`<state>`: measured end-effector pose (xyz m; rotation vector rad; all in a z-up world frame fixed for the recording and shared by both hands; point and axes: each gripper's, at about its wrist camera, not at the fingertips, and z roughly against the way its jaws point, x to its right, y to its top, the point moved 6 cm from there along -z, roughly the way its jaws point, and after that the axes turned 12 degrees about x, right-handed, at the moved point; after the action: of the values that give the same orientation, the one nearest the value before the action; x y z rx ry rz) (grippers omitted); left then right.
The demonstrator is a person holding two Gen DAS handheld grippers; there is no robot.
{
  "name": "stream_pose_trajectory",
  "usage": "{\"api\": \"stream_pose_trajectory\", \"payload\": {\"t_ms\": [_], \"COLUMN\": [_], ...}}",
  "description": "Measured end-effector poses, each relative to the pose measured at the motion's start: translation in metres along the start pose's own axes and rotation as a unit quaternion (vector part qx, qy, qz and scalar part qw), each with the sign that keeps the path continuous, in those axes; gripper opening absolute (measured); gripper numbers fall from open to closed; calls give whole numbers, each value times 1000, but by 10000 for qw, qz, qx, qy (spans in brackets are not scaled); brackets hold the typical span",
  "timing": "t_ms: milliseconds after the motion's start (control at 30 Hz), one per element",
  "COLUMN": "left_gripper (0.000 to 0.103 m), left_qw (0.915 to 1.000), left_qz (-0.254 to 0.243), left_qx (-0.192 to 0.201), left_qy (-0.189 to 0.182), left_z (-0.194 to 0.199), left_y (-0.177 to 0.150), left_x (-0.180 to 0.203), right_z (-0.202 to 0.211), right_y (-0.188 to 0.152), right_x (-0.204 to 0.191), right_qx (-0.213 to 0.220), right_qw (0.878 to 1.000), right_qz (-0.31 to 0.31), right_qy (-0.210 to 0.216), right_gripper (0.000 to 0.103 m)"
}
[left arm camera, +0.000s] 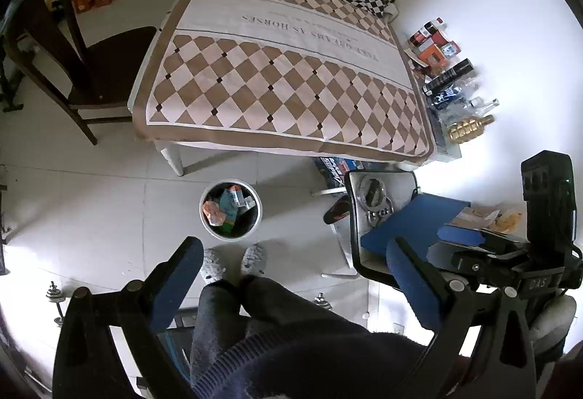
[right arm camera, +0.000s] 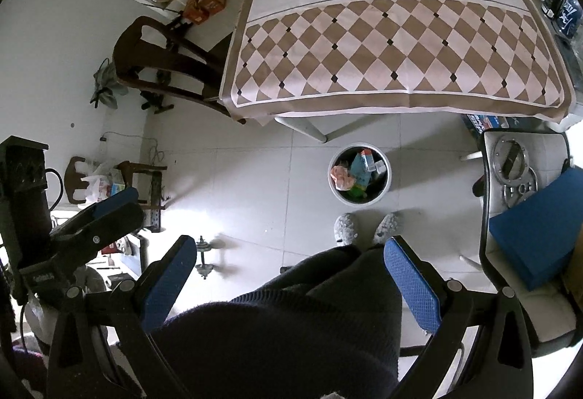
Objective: Collect trash
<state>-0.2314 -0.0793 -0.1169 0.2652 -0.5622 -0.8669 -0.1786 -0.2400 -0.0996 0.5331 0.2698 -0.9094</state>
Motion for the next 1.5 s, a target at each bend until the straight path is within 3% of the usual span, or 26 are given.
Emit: {"api": "stream_pose_trajectory", "payload": {"t_ms": [1500], "left_gripper": [103], "left_qw": [9997], "left_qz": [-39], "left_qx": [-40], "left_qy": [-242], "left_z": [6], "left_y": [4], "left_x": [17], "right_z": [13], "right_y": [-3], "right_x": [-3], "right_qx": [-59], "right_qw": [9998], "right_qz": [-5], "right_qy": [172], "right_gripper": [103]}}
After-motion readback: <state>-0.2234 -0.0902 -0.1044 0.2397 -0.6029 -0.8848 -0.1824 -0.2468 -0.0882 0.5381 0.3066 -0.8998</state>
